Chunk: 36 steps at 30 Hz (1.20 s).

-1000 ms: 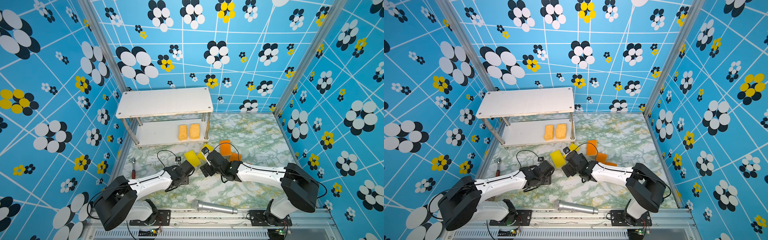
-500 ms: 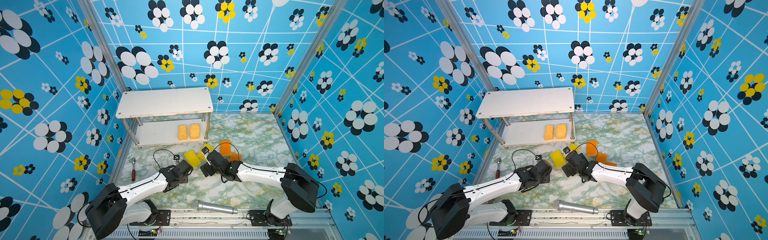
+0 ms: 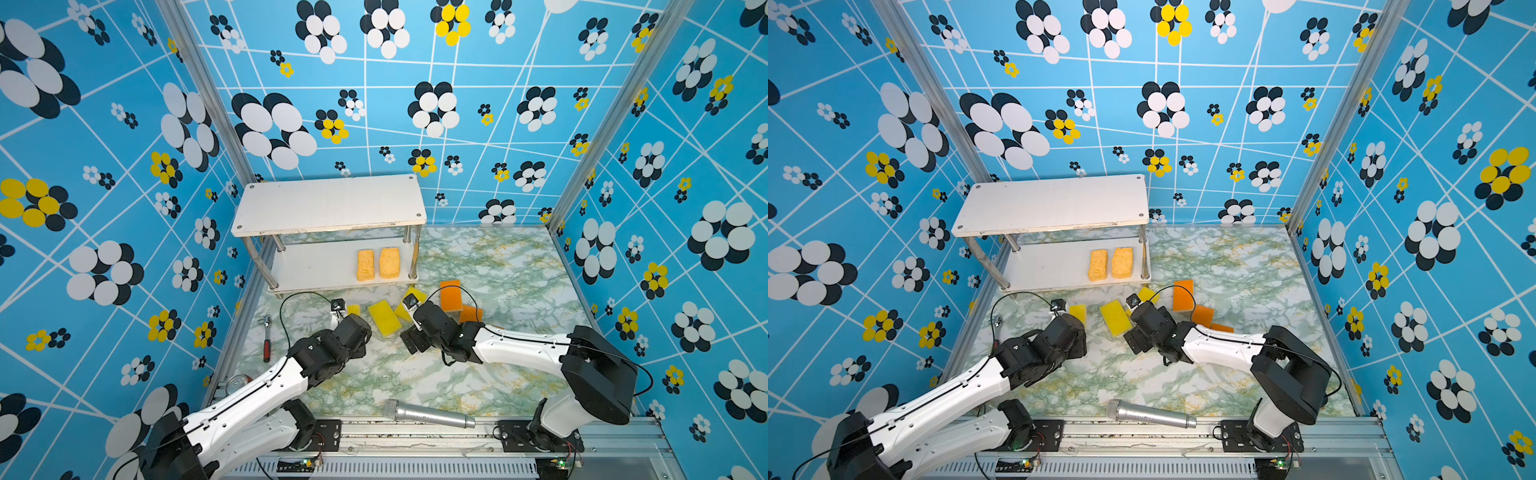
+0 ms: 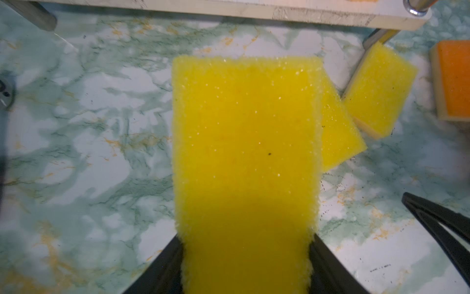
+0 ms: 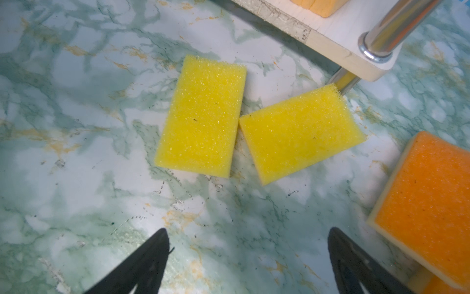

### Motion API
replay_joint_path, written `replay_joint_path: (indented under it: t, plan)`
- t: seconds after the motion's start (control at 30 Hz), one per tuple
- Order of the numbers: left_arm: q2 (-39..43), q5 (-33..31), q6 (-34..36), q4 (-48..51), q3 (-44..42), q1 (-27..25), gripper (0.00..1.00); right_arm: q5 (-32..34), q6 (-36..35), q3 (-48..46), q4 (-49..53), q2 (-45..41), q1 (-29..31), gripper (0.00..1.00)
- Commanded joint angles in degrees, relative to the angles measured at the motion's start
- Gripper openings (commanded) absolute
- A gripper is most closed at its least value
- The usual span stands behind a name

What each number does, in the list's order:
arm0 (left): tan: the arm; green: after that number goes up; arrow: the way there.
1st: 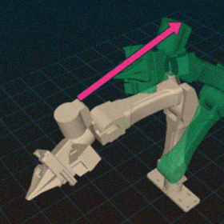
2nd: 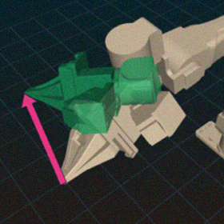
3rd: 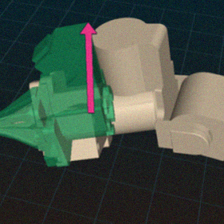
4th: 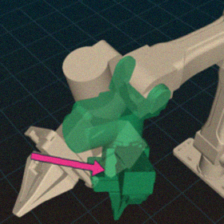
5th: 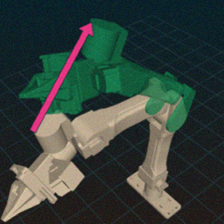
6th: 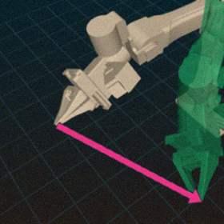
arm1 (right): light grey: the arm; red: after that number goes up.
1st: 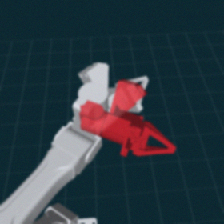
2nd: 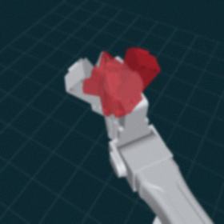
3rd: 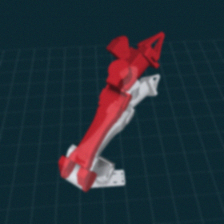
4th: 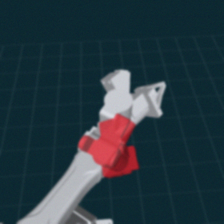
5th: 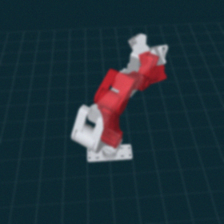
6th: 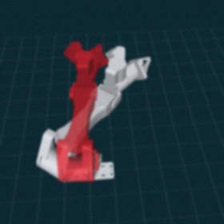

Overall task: Place and organize the cleaning sponges onto the shelf
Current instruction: 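Lift the yellow sponge with the left gripper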

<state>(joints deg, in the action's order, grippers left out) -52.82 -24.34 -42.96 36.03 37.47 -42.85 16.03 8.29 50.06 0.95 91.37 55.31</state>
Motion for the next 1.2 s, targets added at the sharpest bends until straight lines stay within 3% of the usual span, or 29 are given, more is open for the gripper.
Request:
replay_joint_path:
  t: [0.0, 0.33, 0.6, 1.17]
  plan:
    - [2.1, -2.9, 3.3, 2.0, 2.2, 2.3, 0.65, 0.9, -0.4, -0.8, -0.4, 0.6, -0.4, 0.99]
    - [0.8, -0.3, 12.2, -2.1, 5.9, 10.5, 0.65, 1.5, -0.6, -0.9, -0.2, 0.0, -0.4, 0.99]
    - [-2.8, 5.5, 21.2, -10.8, 6.3, 15.0, 0.66, 2.3, -0.5, -1.2, 0.5, -0.7, -0.4, 0.99]
    - [-13.6, 8.3, 25.3, -22.5, 8.2, 22.1, 0.63, 2.7, -0.3, -2.1, 0.5, -1.6, -0.4, 0.99]
